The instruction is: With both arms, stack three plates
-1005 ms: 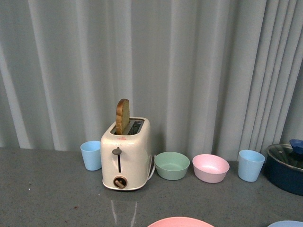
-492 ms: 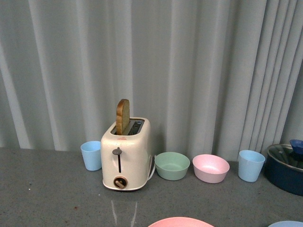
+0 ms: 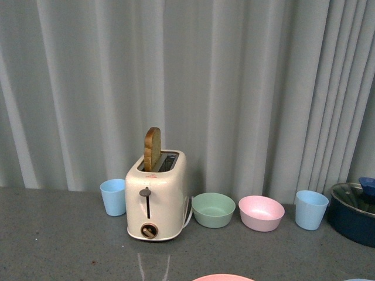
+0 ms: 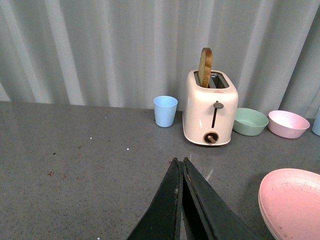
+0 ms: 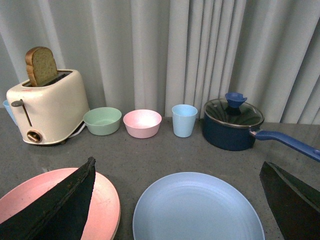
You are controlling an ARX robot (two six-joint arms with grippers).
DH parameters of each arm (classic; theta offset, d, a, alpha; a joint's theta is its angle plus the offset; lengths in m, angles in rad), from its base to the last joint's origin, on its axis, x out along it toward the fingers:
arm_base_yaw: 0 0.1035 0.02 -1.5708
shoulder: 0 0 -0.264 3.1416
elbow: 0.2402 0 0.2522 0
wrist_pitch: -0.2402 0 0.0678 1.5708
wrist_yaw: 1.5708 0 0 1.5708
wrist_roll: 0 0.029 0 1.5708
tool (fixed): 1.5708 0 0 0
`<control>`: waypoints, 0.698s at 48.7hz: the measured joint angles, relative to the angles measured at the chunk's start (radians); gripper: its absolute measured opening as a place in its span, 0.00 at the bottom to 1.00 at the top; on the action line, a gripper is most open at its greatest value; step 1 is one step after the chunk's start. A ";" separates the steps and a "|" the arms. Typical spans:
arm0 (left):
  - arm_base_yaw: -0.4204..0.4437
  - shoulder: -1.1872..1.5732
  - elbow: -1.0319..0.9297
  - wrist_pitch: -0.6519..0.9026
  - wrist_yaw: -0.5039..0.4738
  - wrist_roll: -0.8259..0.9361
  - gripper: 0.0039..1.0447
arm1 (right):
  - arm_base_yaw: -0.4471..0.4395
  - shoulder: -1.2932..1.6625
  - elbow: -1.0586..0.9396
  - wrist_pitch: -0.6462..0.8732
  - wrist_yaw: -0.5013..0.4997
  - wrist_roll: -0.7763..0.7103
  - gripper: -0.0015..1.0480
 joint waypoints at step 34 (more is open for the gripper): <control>0.000 -0.001 0.000 -0.005 -0.001 0.000 0.93 | -0.420 0.875 0.269 0.405 0.034 0.040 0.93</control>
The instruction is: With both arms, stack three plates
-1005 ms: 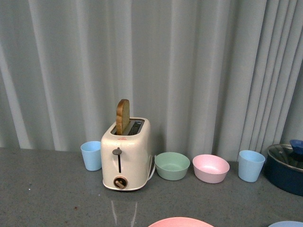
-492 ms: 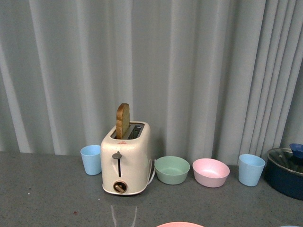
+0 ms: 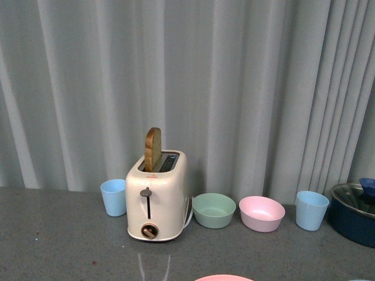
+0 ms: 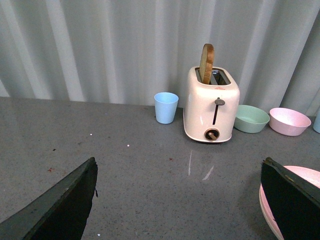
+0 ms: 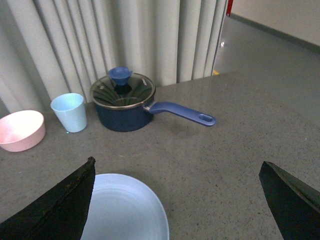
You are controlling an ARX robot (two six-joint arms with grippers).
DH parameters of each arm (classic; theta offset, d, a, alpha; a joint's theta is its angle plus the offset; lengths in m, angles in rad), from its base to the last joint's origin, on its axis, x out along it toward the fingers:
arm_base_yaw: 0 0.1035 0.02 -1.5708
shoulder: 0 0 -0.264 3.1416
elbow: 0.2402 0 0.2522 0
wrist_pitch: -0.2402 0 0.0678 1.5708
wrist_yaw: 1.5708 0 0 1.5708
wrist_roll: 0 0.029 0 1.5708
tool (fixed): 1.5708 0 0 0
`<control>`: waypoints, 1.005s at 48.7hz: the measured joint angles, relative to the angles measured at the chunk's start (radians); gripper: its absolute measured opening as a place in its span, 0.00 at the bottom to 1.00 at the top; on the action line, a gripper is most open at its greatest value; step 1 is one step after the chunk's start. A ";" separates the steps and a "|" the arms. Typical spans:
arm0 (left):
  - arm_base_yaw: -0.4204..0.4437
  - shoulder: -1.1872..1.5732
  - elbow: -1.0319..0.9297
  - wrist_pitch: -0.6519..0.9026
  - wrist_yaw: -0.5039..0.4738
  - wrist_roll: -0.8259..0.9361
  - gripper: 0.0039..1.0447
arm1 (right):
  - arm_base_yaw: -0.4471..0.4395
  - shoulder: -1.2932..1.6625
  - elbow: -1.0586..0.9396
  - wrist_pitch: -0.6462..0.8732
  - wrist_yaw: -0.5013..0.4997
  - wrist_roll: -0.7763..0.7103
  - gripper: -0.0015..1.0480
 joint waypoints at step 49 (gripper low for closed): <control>0.000 0.000 0.000 0.000 0.001 0.000 0.94 | -0.153 1.088 0.485 -0.134 -0.228 -0.373 0.93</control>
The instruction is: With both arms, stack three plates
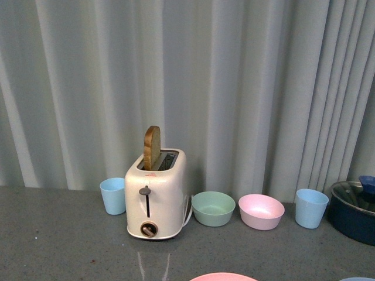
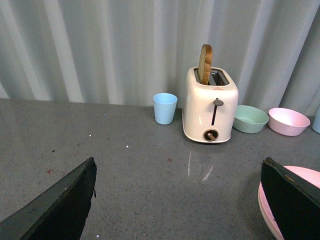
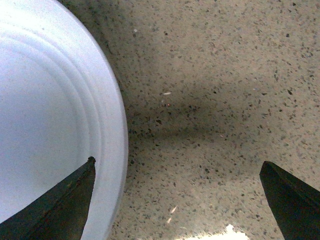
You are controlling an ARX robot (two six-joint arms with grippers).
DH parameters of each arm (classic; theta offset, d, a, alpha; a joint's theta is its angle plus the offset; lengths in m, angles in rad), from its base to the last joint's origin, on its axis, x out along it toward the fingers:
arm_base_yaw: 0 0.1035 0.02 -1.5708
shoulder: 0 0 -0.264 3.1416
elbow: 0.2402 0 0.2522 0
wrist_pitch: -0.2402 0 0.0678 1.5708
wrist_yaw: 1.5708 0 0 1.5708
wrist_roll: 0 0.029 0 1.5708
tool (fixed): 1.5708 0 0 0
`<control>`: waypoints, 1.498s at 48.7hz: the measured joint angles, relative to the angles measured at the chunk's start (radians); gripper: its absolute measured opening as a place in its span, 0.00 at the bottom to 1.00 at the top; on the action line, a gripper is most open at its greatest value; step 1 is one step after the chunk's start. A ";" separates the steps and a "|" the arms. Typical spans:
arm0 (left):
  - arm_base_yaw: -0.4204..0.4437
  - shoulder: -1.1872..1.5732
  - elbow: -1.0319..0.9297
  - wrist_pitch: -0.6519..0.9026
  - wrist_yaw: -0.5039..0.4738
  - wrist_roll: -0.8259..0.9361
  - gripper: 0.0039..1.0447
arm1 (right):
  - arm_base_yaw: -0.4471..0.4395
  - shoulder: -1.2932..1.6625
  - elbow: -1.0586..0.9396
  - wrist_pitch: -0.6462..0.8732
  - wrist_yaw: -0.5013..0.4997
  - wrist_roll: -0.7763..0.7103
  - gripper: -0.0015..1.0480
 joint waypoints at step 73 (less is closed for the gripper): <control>0.000 0.000 0.000 0.000 0.000 0.000 0.94 | 0.010 0.090 -0.017 0.102 -0.125 0.190 0.03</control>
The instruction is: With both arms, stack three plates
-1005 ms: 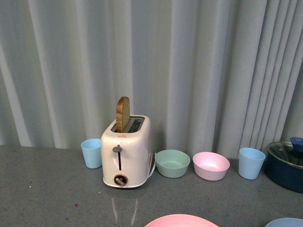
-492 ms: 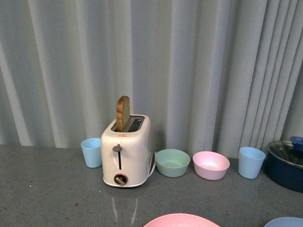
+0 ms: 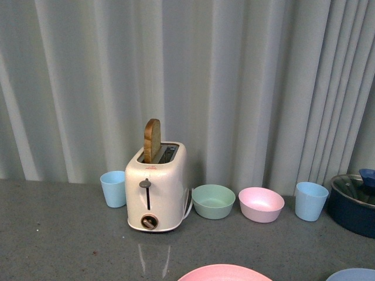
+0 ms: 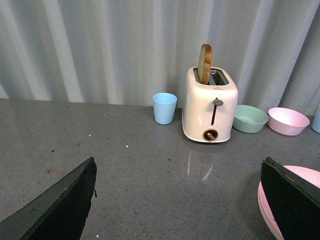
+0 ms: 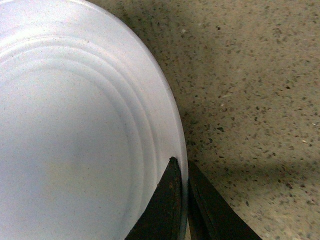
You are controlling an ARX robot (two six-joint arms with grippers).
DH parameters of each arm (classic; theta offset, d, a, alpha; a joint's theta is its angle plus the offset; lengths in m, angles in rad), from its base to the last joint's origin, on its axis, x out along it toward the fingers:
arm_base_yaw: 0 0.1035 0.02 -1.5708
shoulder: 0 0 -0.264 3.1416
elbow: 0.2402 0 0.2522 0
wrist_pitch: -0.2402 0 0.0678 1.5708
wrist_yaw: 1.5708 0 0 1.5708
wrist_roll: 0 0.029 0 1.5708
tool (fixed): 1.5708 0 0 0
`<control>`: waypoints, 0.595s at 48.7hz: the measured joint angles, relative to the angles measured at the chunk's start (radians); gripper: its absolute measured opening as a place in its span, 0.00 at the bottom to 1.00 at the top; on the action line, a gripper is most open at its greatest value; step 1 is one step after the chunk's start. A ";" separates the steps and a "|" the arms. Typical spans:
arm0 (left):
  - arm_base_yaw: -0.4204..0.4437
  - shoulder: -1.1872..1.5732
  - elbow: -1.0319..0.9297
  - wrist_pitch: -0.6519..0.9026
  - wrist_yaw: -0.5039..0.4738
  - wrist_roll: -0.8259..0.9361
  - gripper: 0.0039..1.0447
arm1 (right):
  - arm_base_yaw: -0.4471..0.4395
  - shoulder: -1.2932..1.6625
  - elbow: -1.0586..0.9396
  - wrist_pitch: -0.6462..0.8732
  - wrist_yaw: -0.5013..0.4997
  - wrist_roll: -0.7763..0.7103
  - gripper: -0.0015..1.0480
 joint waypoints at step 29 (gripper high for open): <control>0.000 0.000 0.000 0.000 0.000 0.000 0.94 | 0.006 -0.443 0.018 -0.113 -0.026 0.087 0.03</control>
